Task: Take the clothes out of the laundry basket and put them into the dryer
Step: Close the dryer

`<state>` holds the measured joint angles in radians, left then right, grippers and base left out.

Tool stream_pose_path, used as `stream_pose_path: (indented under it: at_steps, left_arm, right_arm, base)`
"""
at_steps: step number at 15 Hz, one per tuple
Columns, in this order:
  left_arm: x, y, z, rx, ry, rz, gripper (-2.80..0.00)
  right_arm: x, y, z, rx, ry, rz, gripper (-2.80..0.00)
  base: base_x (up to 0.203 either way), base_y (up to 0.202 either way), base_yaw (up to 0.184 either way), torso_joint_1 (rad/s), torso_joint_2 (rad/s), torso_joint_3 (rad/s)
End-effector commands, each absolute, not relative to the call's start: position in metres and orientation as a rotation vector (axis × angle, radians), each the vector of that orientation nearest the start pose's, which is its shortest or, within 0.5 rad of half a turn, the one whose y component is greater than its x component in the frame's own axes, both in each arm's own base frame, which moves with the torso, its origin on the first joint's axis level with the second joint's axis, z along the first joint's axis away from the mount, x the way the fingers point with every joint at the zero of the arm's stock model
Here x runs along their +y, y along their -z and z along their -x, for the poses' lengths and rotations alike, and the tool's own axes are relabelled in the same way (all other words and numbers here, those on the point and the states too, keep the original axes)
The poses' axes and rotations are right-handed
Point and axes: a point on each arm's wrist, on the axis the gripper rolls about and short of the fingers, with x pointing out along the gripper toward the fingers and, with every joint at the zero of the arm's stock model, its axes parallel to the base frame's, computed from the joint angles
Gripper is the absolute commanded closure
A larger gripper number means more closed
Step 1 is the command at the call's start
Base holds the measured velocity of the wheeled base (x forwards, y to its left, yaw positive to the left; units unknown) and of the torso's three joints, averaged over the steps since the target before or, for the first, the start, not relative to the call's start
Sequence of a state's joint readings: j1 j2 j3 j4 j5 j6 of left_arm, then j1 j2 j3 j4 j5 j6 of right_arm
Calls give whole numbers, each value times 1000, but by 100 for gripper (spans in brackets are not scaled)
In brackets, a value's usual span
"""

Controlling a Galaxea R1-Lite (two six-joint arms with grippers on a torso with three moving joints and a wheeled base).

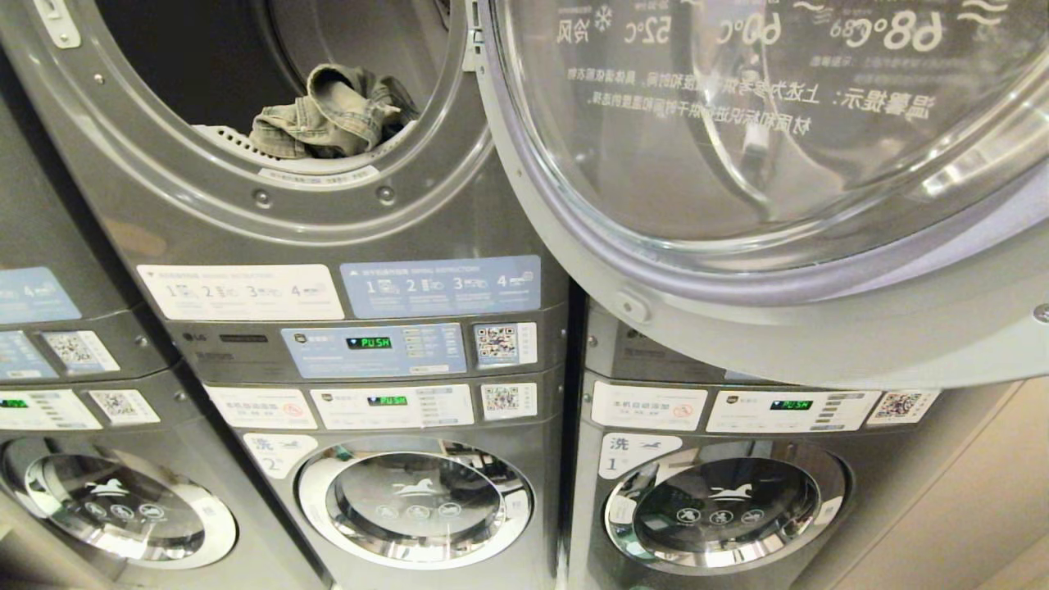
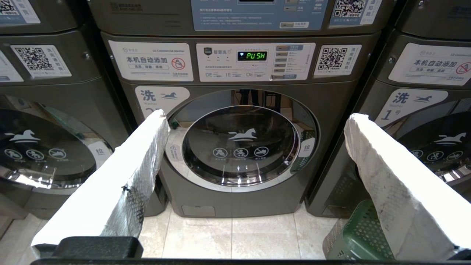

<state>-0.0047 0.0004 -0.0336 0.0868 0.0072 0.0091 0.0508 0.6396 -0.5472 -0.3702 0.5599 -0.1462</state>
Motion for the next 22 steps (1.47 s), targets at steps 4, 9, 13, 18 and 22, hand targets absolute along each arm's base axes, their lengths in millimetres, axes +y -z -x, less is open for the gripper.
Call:
stream_pose_path:
  at_steps: [4,9,13,18,22]
  left_arm:
    - [0,-76,26,53,-3,-10,-280]
    - [0,-76,26,52,-3,-10,-280]
    - [0,-76,26,53,-3,-10,-280]
    - [0,-76,26,52,-3,-10,-280]
    - [0,-76,26,52,-3,-10,-280]
  right_arm:
    - [15,-262,-45,-283,-599,213,0]
    - [15,-279,-74,-269,-481,295,0]
    - [19,-298,-73,-328,-544,276,0]
    - [40,-330,-88,-373,-749,191,0]
    - [62,-332,-107,-268,-899,44,0]
  base:
    - [0,0,0,0,0,0]
    - [0,0,0,0,0,0]
    - [0,0,0,0,0,0]
    - [0,0,0,0,0,0]
    - [0,0,0,0,0,0]
